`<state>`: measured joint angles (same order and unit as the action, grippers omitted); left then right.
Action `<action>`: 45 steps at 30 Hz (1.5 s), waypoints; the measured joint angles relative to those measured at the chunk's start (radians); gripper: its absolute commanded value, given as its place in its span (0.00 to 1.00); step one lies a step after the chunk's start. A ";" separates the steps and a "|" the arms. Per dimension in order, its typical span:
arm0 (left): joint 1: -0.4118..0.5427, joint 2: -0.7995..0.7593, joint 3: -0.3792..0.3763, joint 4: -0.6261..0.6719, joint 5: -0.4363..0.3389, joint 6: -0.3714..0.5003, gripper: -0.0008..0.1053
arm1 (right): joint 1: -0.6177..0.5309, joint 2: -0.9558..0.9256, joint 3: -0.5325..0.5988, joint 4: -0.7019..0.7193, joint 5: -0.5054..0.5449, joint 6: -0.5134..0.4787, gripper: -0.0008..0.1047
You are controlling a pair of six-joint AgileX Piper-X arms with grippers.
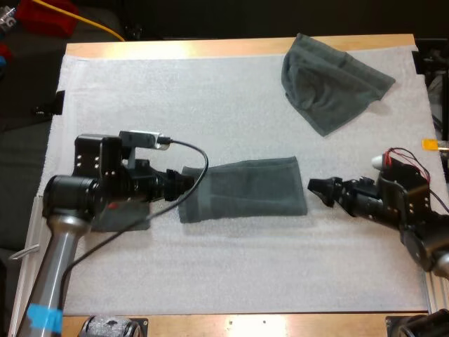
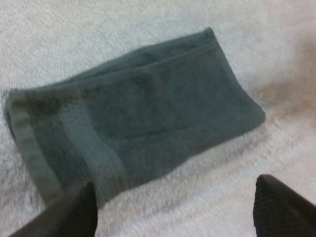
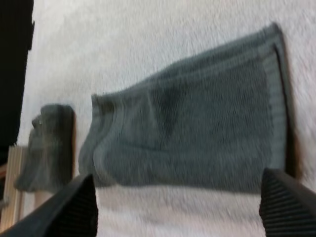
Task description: Pick towel from pile, fold and stack
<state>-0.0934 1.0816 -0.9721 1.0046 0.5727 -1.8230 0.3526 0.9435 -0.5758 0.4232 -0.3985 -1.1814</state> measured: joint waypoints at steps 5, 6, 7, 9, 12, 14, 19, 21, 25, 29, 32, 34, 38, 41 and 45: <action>0.000 -0.105 0.000 0.068 0.000 0.000 0.61 | 0.000 -0.115 0.000 0.126 0.000 -0.043 0.64; 0.000 -0.127 0.000 0.080 0.000 0.000 0.61 | 0.000 -0.136 0.000 0.145 0.000 -0.053 0.64; 0.000 -0.150 0.000 0.087 0.000 0.000 0.61 | 0.000 -0.155 0.000 0.167 0.003 -0.058 0.64; 0.000 -0.192 0.000 0.109 0.000 0.000 0.61 | 0.000 -0.188 0.000 0.212 0.003 -0.062 0.64; 0.000 -0.250 0.000 0.145 0.000 -0.001 0.61 | 0.000 -0.232 0.000 0.268 0.003 -0.063 0.64; 0.000 -0.281 0.000 0.178 0.000 -0.002 0.61 | 0.000 -0.257 0.000 0.299 0.005 -0.063 0.64; 0.000 -0.349 0.000 0.218 0.000 -0.002 0.61 | 0.000 -0.303 0.000 0.329 0.005 -0.098 0.64; 0.000 -0.367 0.000 0.220 0.000 -0.007 0.61 | 0.000 -0.304 0.000 0.329 0.005 -0.107 0.64; 0.000 -0.374 0.000 0.220 0.003 -0.011 0.61 | 0.000 -0.283 0.000 0.329 0.026 -0.109 0.64; 0.000 -0.374 0.000 0.220 0.019 -0.011 0.61 | 0.000 -0.226 0.000 0.302 0.029 -0.112 0.64; 0.000 -0.374 0.000 0.220 0.034 -0.011 0.61 | 0.000 -0.176 0.000 0.248 0.033 -0.112 0.64; 0.000 -0.374 0.000 0.220 0.041 -0.011 0.61 | 0.000 -0.140 -0.001 0.211 0.034 -0.112 0.64; 0.000 -0.374 0.000 0.220 0.046 -0.015 0.61 | 0.000 -0.035 -0.020 0.169 0.042 -0.113 0.64; 0.000 -0.374 0.000 0.220 0.053 -0.017 0.61 | 0.000 0.047 -0.044 0.135 0.044 -0.124 0.64; 0.000 -0.374 0.000 0.220 0.062 -0.017 0.61 | -0.002 0.156 -0.080 0.079 0.044 -0.148 0.64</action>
<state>-0.0934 0.7076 -0.9721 1.2247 0.6346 -1.8401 0.3506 1.0996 -0.6554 0.5018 -0.3543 -1.3296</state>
